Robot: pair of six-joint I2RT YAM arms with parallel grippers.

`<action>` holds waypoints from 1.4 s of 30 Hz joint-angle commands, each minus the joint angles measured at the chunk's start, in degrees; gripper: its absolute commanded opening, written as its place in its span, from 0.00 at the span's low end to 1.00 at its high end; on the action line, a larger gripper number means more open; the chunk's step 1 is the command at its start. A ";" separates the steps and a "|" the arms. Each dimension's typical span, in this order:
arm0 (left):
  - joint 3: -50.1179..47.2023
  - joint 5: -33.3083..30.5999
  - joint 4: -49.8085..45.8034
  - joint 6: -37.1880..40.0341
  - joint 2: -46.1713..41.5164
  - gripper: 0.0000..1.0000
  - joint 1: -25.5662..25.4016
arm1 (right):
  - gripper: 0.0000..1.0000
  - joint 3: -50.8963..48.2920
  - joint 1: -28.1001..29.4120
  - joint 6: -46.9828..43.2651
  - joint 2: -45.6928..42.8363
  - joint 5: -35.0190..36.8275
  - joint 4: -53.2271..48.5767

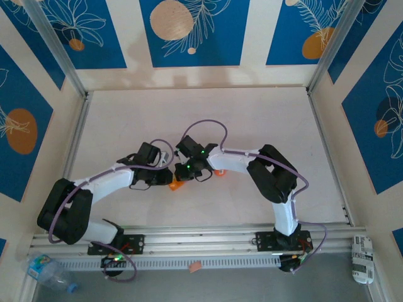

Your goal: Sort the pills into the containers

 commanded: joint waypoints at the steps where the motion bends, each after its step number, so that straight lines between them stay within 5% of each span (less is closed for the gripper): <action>1: -0.97 -1.24 -0.68 -0.42 -1.31 0.20 -1.04 | 0.00 -2.38 -0.36 0.81 1.55 1.57 -2.21; 42: -1.56 -12.69 -4.41 1.20 -1.88 0.11 -12.97 | 0.00 -4.12 -1.00 2.57 3.01 1.10 -0.93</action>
